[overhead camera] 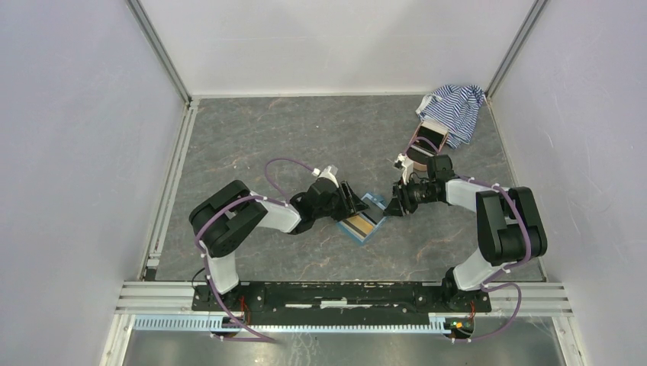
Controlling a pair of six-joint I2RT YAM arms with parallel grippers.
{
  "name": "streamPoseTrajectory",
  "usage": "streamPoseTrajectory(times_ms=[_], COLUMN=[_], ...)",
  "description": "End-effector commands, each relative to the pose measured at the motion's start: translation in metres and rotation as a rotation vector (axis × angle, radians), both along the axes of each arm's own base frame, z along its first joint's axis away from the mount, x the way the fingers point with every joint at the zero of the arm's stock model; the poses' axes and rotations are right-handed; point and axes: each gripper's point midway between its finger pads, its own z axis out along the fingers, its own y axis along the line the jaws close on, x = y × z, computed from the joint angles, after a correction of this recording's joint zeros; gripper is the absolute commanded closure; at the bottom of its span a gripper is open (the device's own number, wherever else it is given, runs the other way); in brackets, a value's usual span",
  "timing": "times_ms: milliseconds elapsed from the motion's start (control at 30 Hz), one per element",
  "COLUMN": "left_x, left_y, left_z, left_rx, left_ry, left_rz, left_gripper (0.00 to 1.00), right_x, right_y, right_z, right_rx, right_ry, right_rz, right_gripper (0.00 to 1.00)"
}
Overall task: Put the credit cards into the card holder
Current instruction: Insert the credit card into the card holder.
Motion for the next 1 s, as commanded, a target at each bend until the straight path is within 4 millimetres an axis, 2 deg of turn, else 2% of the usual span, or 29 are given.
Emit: streamPoseTrajectory(times_ms=[0,333,533,633,833,967], left_x=[-0.003,-0.005,-0.006,-0.006,-0.005,-0.005], left_y=[0.009,0.009,0.009,0.009,0.008,0.007], left_z=[-0.022,-0.025,-0.026,-0.026,-0.026,-0.026], left_rx=[0.043,0.038,0.037,0.036,0.033,0.031], left_ry=[0.058,0.066,0.068,0.068,0.069,0.069], left_rz=[0.016,0.01,0.007,0.001,-0.007,-0.01], left_gripper=[0.43,0.43,0.44,0.44,0.44,0.44], right_x=[0.016,0.009,0.022,0.023,0.007,0.004], right_y=[-0.008,0.002,-0.006,-0.007,0.004,0.005], right_z=[0.01,0.017,0.032,0.036,0.022,0.016], right_rx=[-0.053,0.006,-0.05,-0.053,0.021,0.027], right_ry=[-0.081,-0.084,-0.205,-0.233,-0.1,-0.064], right_rz=[-0.03,0.024,-0.012,-0.019,0.035,0.034], right_gripper=[0.51,0.52,0.51,0.5,0.51,0.52])
